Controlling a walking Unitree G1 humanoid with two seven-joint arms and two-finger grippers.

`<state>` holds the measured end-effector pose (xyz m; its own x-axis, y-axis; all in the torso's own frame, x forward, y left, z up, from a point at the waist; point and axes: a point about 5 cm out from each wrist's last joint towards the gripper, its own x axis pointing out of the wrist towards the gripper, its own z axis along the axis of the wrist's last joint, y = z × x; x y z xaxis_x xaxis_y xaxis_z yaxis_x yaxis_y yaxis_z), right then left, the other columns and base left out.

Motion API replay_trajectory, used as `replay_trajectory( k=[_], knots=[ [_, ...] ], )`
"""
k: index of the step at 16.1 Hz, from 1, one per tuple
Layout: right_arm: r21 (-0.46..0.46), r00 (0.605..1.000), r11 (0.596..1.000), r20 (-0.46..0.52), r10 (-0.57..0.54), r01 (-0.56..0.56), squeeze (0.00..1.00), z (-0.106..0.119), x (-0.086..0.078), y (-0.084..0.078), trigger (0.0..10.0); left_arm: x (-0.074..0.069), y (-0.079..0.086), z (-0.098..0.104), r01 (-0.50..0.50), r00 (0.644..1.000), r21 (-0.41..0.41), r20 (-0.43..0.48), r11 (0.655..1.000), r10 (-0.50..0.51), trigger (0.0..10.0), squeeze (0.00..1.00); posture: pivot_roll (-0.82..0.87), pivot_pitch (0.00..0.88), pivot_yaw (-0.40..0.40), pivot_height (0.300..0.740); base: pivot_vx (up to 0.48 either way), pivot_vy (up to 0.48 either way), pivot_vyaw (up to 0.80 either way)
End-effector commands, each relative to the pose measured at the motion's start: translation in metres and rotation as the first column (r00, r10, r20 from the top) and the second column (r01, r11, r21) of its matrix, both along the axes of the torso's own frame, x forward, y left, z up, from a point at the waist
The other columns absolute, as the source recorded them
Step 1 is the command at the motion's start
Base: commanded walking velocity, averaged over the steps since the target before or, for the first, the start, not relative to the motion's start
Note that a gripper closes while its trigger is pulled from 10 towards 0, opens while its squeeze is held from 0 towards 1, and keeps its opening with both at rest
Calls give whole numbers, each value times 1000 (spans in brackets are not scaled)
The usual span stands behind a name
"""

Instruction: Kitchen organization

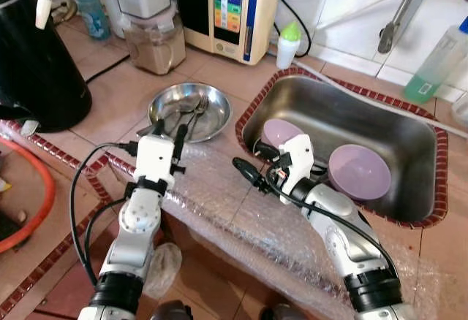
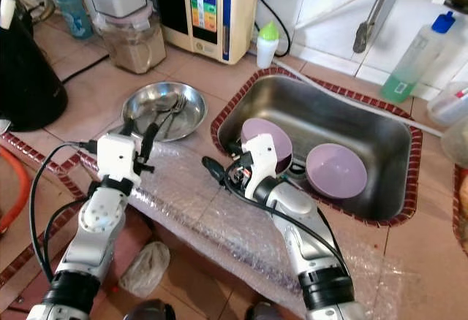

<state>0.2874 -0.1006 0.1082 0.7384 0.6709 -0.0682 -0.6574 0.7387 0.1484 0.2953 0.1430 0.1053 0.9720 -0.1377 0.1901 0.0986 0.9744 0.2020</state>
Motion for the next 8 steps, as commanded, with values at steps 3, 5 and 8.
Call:
replay_trajectory(
  k=[3, 5, 8],
  knots=[
    [-15, 1000, 1000, 16, 4, -3, 0, 3, 1, -1, 10000, 9, -1, -6, -28, 998, -29, -51, 999, 26, 10000, 1000, 7, 27, -20, 740, 0, 0, 0],
    [-18, 1000, 1000, 16, 1, 0, 0, 3, 0, -2, 10000, 13, -5, -7, -18, 998, -40, -63, 999, 16, 10000, 1000, -1, 28, -18, 740, 0, 0, 0],
    [-22, 1000, 1000, 16, -5, 5, 0, 3, -1, -3, 10000, 19, -16, -11, 43, 994, -58, -102, 997, -49, 10000, 1000, -8, 26, -14, 740, 0, 0, 0]
  ],
)
